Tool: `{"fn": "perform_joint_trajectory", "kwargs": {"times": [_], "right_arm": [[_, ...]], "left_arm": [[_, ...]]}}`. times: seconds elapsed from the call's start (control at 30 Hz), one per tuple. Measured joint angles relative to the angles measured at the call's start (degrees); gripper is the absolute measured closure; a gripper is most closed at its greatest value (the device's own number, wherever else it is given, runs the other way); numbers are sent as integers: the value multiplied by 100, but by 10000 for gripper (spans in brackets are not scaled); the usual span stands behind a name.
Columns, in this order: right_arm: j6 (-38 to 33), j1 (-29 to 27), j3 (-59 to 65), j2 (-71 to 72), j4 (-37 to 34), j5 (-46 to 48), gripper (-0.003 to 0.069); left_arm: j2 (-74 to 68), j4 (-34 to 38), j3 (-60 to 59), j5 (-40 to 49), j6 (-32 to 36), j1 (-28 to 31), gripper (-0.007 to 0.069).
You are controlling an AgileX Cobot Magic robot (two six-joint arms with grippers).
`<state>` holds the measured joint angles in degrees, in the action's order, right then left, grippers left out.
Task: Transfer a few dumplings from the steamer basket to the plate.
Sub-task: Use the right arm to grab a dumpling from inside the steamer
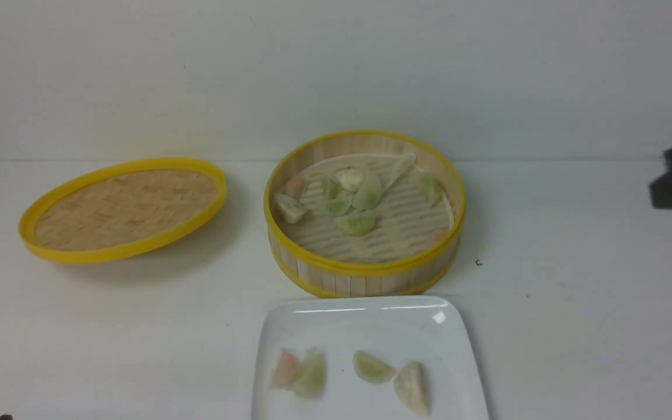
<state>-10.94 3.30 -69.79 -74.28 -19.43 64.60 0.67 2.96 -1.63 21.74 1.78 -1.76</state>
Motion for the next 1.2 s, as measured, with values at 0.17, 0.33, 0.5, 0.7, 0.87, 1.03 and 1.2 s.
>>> {"fn": "perform_joint_trajectory", "kwargs": {"times": [0.17, 0.33, 0.5, 0.7, 0.87, 1.03, 1.2], "right_arm": [[626, 1195, -1282, -1433, 895, 179, 669], [937, 1849, -2325, -2560, 1239, 396, 662], [1004, 2165, -3165, -3460, 1414, 423, 643], [1094, 2307, -4383, -4860, 1861, 425, 504], [1307, 2307, -4899, -5426, 2343, 412, 341], [1603, 2307, -4968, -5808, 2816, 19, 240], [1703, 2307, -4985, -6070, 2910, -342, 225]], "left_arm": [[0, 0, 0, 0, 0, 0, 631], [0, 0, 0, 5, 0, 0, 631], [0, 0, 0, 5, 0, 0, 631], [0, -6, 0, 5, 0, 0, 631], [0, -6, 0, 5, 0, 0, 631], [0, -11, 0, 5, 0, 0, 631], [0, -11, 0, 5, 0, 0, 631]]}}
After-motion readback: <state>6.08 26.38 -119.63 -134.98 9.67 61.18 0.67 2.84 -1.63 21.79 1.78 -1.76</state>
